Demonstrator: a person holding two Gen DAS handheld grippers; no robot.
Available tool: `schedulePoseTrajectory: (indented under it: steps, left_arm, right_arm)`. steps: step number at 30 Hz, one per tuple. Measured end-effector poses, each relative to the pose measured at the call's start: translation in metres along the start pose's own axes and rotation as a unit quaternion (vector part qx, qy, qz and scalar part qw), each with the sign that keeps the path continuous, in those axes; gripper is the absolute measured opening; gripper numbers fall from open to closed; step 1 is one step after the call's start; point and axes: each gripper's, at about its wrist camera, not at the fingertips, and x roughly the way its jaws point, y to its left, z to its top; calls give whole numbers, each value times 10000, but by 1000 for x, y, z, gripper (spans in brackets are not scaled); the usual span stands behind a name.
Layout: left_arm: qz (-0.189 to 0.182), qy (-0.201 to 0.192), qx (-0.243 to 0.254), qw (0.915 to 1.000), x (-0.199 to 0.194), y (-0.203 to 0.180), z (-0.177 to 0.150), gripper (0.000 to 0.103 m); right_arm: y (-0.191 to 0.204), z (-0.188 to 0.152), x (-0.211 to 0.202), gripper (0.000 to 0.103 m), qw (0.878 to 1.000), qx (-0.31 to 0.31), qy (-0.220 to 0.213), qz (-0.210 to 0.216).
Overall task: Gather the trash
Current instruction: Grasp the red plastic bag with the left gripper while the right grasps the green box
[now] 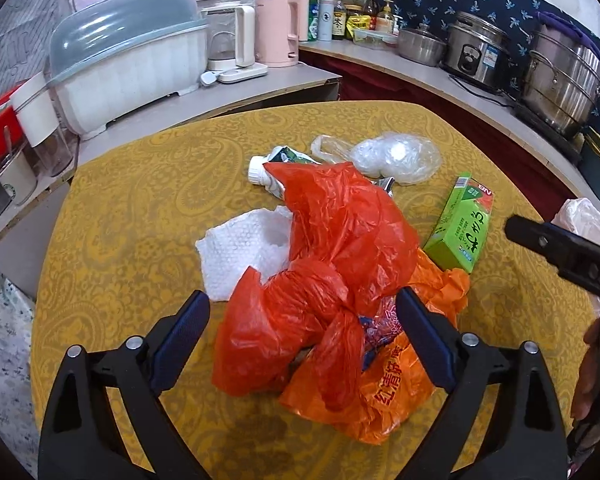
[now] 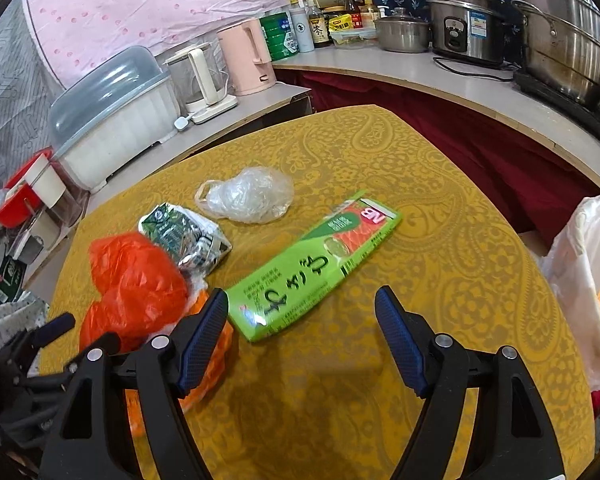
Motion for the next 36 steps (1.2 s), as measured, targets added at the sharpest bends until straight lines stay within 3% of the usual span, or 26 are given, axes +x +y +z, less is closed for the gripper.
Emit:
schedulePoseTrajectory:
  steps: [6, 9, 13, 20, 24, 28, 31, 35, 36]
  left_arm:
    - [-186, 162, 105, 9996, 12, -5, 1, 71]
    - [-252, 239, 67, 9994, 15, -4, 1, 59]
    - [-311, 287, -15, 9991, 13, -3, 0, 52]
    - [-350, 363, -74, 9987, 10, -9, -5, 48]
    - [-428, 422, -124, 9981, 6, -14, -10, 47]
    - [-487, 461, -122, 9977, -1, -21, -19, 47]
    - [-531, 484, -131, 9973, -7, -26, -26, 47]
    - [-609, 532, -118, 9967, -14, -35, -33, 46]
    - [-616, 546, -114, 9965, -16, -38, -36, 46]
  right_arm:
    - [14, 22, 29, 73, 9998, 0, -34, -208]
    - [19, 25, 45, 73, 9991, -25, 9, -417]
    - [19, 22, 62, 73, 9970, -51, 112, -768]
    - [12, 9, 70, 78, 9952, 44, 190, -954]
    - [7, -4, 71, 78, 9950, 34, 495, -861]
    - [4, -18, 57, 75, 9959, -124, 468, -768]
    - [-6, -31, 43, 71, 9961, -120, 476, -731]
    - [-18, -46, 25, 52, 9958, -217, 498, -731]
    - [-21, -49, 21, 52, 9958, -245, 513, -721]
